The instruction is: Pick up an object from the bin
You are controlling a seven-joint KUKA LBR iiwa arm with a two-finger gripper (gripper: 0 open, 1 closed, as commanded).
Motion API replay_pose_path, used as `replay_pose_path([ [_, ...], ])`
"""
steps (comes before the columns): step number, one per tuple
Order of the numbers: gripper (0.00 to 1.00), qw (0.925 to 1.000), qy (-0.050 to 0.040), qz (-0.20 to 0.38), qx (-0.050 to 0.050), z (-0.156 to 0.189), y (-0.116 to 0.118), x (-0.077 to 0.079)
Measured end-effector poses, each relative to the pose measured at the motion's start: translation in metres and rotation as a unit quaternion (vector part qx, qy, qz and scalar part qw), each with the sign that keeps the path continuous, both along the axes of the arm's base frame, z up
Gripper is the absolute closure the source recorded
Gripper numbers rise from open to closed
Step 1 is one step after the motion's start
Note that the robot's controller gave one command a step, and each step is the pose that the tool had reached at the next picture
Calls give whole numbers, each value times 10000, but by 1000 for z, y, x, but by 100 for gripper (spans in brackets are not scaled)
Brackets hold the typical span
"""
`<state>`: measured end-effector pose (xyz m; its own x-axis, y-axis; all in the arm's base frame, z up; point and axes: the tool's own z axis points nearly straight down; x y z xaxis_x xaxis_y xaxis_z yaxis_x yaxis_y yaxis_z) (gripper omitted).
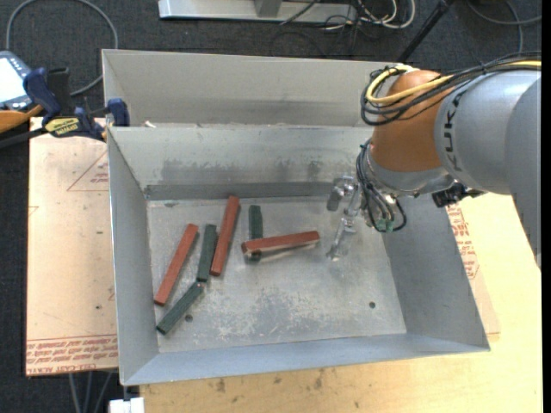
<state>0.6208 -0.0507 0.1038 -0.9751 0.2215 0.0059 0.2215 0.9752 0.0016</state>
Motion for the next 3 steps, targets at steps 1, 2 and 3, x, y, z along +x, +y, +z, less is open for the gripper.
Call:
replay_pose_path([
  [1,0,9968,-25,802,1,-35,64,-27],
  [2,100,9968,-38,796,-9,-33,62,-26],
  [3,100,9974,-77,711,-11,145,60,-97],
])
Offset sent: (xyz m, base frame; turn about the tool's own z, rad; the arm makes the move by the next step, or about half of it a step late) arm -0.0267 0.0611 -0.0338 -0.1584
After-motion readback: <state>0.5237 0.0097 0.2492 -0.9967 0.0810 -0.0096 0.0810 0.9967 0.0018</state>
